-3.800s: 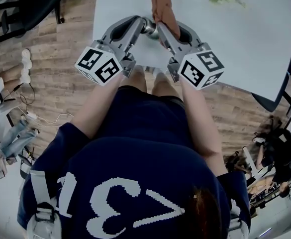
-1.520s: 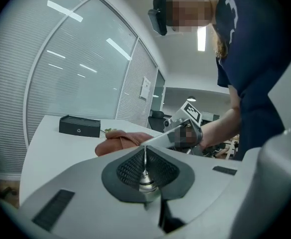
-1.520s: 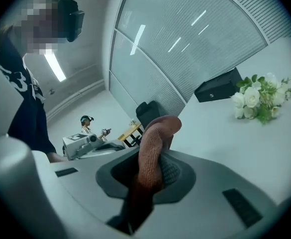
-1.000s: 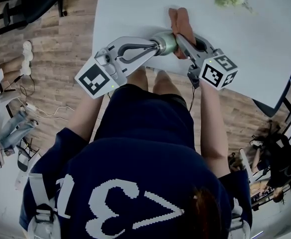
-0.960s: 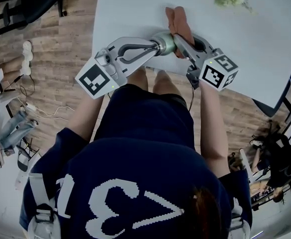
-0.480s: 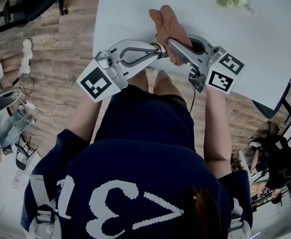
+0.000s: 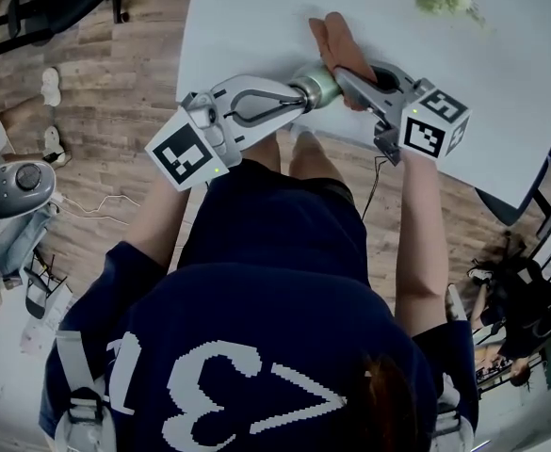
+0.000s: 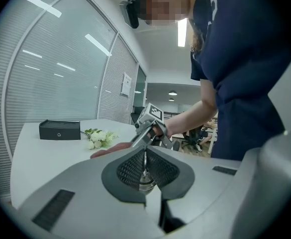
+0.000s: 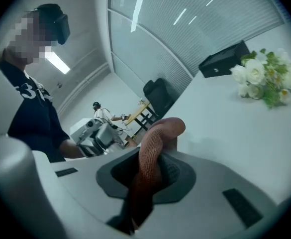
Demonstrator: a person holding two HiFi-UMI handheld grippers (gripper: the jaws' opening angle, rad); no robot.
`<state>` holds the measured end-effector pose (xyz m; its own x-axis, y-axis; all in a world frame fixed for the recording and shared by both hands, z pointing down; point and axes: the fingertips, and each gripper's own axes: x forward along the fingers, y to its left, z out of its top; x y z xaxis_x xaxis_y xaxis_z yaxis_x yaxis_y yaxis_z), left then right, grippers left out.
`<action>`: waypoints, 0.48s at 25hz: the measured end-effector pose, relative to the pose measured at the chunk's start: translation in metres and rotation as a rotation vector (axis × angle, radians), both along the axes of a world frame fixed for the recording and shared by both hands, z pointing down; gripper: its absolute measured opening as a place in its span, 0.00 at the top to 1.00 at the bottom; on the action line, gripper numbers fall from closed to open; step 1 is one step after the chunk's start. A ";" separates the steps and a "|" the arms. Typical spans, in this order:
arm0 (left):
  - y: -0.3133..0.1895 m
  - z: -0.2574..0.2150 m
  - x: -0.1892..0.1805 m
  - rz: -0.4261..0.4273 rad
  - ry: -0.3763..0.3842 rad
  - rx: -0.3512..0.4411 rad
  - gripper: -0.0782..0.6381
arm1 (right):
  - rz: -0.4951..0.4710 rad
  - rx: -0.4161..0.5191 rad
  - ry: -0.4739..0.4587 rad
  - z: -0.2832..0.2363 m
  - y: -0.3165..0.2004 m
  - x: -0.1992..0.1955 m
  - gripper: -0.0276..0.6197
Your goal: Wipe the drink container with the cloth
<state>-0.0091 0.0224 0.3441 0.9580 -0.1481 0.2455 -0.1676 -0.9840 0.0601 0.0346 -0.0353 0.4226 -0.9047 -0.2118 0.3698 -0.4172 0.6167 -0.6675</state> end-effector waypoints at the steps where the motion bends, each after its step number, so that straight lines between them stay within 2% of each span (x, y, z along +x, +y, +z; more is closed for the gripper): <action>1: 0.001 0.000 0.000 0.005 -0.002 0.002 0.86 | -0.036 0.017 -0.026 -0.013 0.003 -0.012 0.86; 4: 0.002 0.000 0.003 0.014 -0.005 0.014 0.86 | -0.160 0.041 -0.117 -0.051 0.017 -0.040 0.86; 6: 0.002 -0.001 0.004 0.023 -0.011 0.023 0.86 | -0.237 0.043 -0.144 -0.064 0.025 -0.050 0.86; 9: 0.003 0.000 0.001 0.036 -0.027 0.027 0.86 | -0.276 0.048 -0.079 -0.052 0.023 -0.049 0.86; 12: 0.004 0.001 0.001 0.033 -0.035 0.023 0.86 | -0.235 0.026 0.020 -0.020 0.007 -0.026 0.86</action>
